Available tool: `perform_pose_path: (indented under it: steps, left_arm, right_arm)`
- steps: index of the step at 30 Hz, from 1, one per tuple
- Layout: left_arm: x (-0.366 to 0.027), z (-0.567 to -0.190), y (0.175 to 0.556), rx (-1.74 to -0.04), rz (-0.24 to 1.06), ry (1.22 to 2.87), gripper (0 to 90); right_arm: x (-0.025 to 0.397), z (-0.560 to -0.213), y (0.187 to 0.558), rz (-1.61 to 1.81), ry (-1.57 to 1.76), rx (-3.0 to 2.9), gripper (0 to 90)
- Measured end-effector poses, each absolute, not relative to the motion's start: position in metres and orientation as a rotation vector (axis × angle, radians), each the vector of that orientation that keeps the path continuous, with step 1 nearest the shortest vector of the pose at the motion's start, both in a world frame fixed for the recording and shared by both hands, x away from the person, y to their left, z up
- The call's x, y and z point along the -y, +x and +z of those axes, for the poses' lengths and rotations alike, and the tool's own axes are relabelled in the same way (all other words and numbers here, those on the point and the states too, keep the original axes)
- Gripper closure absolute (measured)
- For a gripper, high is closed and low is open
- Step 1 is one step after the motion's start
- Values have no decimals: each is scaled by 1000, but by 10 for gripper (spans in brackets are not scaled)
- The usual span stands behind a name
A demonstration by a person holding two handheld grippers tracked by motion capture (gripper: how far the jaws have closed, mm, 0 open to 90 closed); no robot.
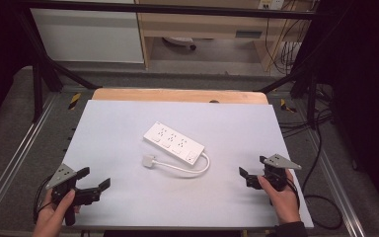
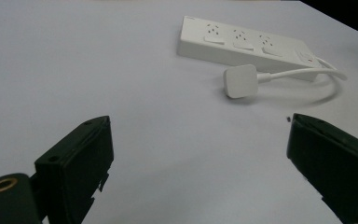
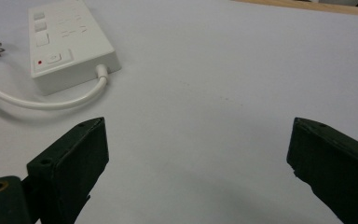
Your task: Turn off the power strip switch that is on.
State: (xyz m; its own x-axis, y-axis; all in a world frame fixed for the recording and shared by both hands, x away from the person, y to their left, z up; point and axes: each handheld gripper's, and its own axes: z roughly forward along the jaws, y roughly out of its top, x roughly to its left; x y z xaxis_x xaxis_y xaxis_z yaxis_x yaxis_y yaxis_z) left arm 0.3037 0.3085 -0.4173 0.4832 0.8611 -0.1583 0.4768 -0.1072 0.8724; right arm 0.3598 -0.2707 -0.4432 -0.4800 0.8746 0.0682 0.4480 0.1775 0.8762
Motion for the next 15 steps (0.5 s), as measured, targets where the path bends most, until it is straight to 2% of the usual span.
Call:
perform_pose_path:
  steps: [15]
  left_arm:
    - [-308,-419,304,-1155,476,1771,67]
  right_arm:
    - [274,-441,359,1241,1270,-2017,57]
